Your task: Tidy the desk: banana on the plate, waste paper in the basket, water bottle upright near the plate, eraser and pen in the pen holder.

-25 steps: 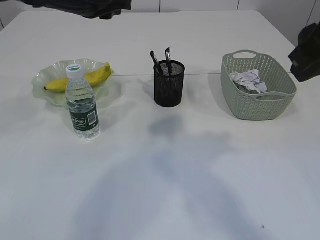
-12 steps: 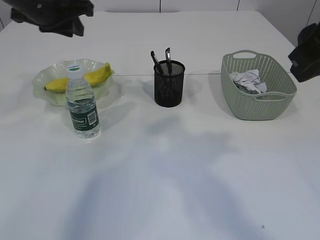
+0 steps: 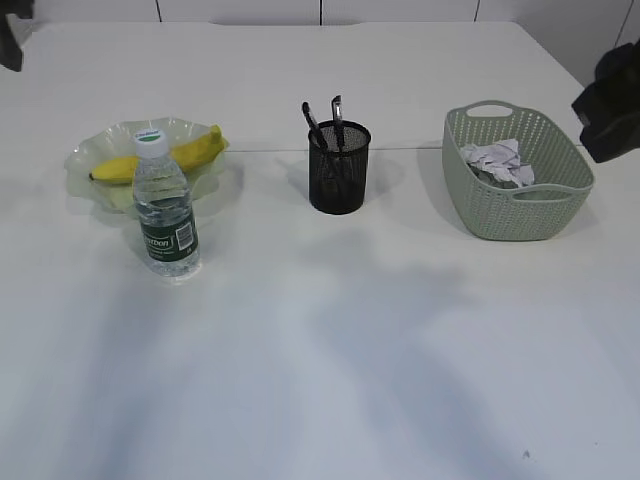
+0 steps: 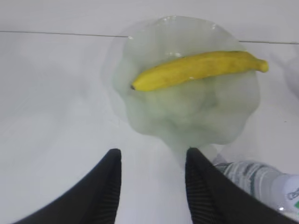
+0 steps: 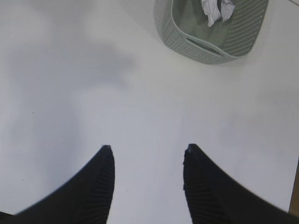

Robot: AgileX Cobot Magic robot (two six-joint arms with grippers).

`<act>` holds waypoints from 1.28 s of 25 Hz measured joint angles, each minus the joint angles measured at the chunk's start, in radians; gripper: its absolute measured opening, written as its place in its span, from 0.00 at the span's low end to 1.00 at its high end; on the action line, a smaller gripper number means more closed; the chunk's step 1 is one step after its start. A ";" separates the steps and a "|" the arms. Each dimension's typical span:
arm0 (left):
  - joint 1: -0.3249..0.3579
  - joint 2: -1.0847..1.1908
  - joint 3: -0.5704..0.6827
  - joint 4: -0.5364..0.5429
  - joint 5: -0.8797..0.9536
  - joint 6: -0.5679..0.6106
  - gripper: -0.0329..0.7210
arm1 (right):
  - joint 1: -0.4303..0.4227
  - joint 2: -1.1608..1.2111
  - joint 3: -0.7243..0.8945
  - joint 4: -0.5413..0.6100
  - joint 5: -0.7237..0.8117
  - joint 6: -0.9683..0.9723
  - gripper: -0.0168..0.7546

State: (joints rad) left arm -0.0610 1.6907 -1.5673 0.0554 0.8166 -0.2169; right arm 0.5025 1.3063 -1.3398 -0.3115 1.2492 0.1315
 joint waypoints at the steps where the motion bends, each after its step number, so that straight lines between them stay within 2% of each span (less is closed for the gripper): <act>1: 0.015 -0.016 0.011 0.004 0.010 0.002 0.48 | 0.000 0.000 0.000 0.000 0.000 0.006 0.50; 6: 0.086 -0.098 0.129 0.013 0.024 0.012 0.50 | -0.041 0.000 0.000 0.013 -0.044 0.025 0.50; 14: 0.095 -0.255 0.341 0.013 0.002 0.033 0.50 | -0.287 0.000 0.000 0.160 -0.074 -0.045 0.50; 23: 0.095 -0.428 0.391 0.026 0.078 0.048 0.50 | -0.493 0.000 0.038 0.247 -0.117 -0.069 0.50; 26: 0.095 -0.482 0.394 0.045 0.126 0.054 0.50 | -0.521 -0.005 0.086 0.277 -0.121 -0.075 0.50; 32: 0.095 -0.617 0.394 0.093 0.201 0.056 0.51 | -0.523 -0.108 0.184 0.332 -0.183 -0.091 0.50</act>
State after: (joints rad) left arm 0.0345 1.0734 -1.1736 0.1479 1.0176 -0.1614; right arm -0.0210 1.1981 -1.1557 0.0207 1.0667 0.0403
